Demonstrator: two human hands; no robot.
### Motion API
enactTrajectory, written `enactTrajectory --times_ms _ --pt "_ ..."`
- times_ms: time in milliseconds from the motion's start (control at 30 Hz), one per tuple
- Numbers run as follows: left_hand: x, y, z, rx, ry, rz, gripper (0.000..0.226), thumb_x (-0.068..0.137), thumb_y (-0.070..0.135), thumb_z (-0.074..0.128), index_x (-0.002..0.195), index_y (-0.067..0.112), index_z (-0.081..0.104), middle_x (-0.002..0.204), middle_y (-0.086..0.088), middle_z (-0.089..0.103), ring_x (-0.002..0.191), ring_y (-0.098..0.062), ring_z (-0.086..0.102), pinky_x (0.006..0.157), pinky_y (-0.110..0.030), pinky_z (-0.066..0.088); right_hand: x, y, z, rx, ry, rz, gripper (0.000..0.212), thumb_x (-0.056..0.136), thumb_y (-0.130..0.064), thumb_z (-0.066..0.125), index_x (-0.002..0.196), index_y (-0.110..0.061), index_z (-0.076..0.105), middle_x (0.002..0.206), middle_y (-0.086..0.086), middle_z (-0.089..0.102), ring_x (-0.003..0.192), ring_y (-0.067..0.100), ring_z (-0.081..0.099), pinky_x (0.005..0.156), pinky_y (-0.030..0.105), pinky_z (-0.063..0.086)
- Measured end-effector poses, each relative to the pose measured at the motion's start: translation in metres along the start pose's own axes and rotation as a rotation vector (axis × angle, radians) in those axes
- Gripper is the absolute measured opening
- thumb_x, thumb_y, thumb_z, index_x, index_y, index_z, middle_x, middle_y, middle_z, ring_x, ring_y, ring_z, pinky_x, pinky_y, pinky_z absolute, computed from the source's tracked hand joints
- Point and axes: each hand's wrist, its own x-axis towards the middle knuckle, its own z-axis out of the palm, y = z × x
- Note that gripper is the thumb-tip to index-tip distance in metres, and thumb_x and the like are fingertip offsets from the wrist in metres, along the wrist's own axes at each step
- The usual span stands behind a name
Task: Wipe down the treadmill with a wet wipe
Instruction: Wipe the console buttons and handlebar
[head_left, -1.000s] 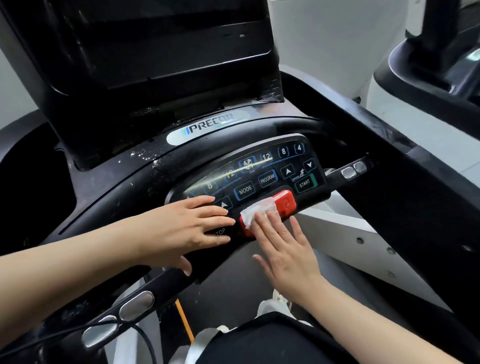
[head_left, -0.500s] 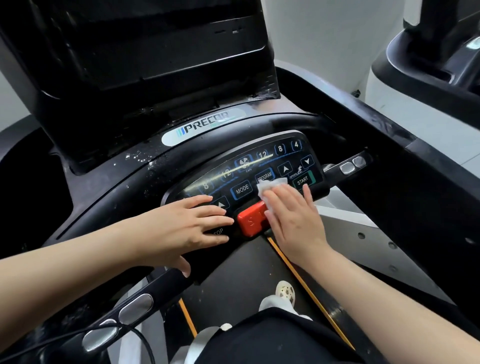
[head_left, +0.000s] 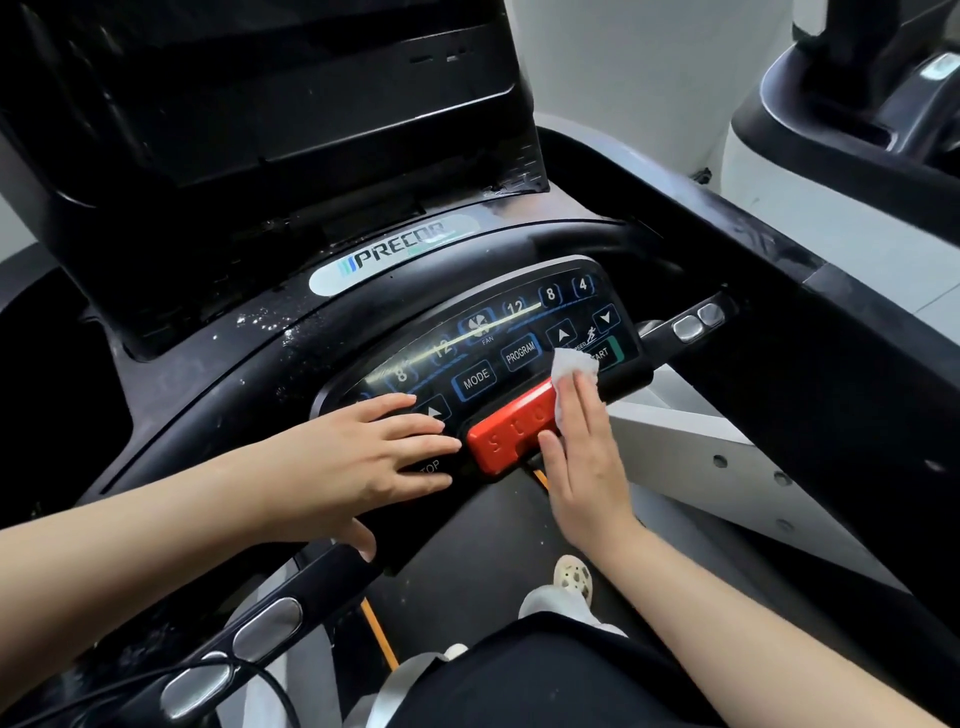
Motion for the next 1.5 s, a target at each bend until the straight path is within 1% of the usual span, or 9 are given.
enactTrajectory --times_ms 133,300,533,733,867,967,1100,1233,1500 --pt "0.001 0.000 0.001 0.004 -0.006 0.003 0.095 0.040 0.074 0.076 0.120 0.024 0.065 0.132 -0.005 0.057 0.120 -0.024 0.053 0.105 -0.043 0.023 -0.030 -0.011 0.016 0.072 -0.086 0.013 0.069 0.100 -0.051 0.014 0.150 -0.009 -0.008 0.157 0.006 -0.011 0.145 0.020 -0.011 0.118 0.031 -0.001" --pt "0.001 0.000 0.001 0.009 -0.009 0.007 0.096 0.037 0.074 0.077 0.119 0.025 0.066 0.131 -0.005 0.058 0.118 -0.024 0.055 0.104 -0.043 0.024 -0.048 -0.015 0.020 -0.123 -0.133 -0.203 0.058 0.102 -0.044 0.015 0.146 -0.006 0.012 0.157 0.008 0.006 0.140 0.034 0.012 0.117 0.029 -0.003" --pt "0.003 0.001 -0.001 0.015 -0.008 -0.004 0.097 0.036 0.072 0.078 0.118 0.024 0.066 0.131 -0.006 0.058 0.118 -0.026 0.056 0.104 -0.043 0.023 -0.048 -0.022 0.021 0.072 -0.043 0.009 0.053 0.099 -0.033 0.032 0.140 -0.001 0.035 0.147 0.021 0.033 0.138 0.028 0.024 0.116 0.036 0.012" --pt "0.003 0.002 -0.001 0.022 -0.009 -0.004 0.096 0.036 0.071 0.079 0.119 0.023 0.066 0.131 -0.006 0.058 0.119 -0.026 0.055 0.104 -0.043 0.024 -0.040 0.006 0.004 -0.134 -0.123 -0.314 0.046 0.102 -0.033 0.020 0.136 -0.006 0.036 0.139 0.013 0.037 0.133 0.029 0.031 0.114 0.037 0.019" --pt "0.002 0.003 0.000 0.019 -0.015 -0.003 0.097 0.036 0.071 0.079 0.119 0.024 0.065 0.131 -0.006 0.058 0.120 -0.025 0.054 0.104 -0.043 0.025 -0.031 0.027 0.000 -0.315 -0.170 -0.261 0.055 0.103 -0.041 0.013 0.141 -0.004 0.029 0.141 0.020 0.043 0.134 0.030 0.028 0.113 0.038 0.017" --pt "0.001 0.003 0.000 0.018 -0.019 -0.007 0.098 0.034 0.071 0.080 0.119 0.024 0.066 0.131 -0.005 0.058 0.119 -0.025 0.055 0.103 -0.043 0.025 -0.038 0.018 0.012 -0.256 -0.144 -0.193 0.060 0.103 -0.043 0.014 0.150 -0.007 0.010 0.149 0.019 0.028 0.136 0.032 0.021 0.116 0.032 0.008" --pt "0.001 0.004 0.000 0.019 -0.020 -0.012 0.098 0.034 0.070 0.081 0.119 0.024 0.065 0.132 -0.005 0.058 0.119 -0.025 0.056 0.104 -0.044 0.025 -0.046 0.004 0.023 -0.094 -0.088 -0.042 0.060 0.102 -0.048 0.016 0.145 -0.006 0.015 0.147 0.016 0.021 0.133 0.034 0.023 0.107 0.039 0.022" --pt "-0.001 0.005 0.001 0.021 -0.005 -0.023 0.097 0.036 0.069 0.081 0.120 0.024 0.065 0.133 -0.005 0.057 0.121 -0.024 0.054 0.107 -0.045 0.021 -0.032 -0.002 0.019 -0.110 -0.045 -0.093 0.060 0.103 -0.044 0.015 0.149 -0.008 0.007 0.154 0.005 0.007 0.146 0.017 -0.001 0.117 0.027 0.003" --pt "-0.008 0.009 0.002 0.023 0.068 -0.069 0.088 0.046 0.065 0.079 0.120 0.020 0.064 0.131 -0.007 0.057 0.124 -0.024 0.041 0.113 -0.043 0.006 -0.001 -0.044 -0.001 -0.257 -0.156 -0.462 0.053 0.103 -0.036 0.018 0.137 -0.004 0.045 0.144 0.012 0.044 0.138 0.025 0.029 0.117 0.038 0.015"
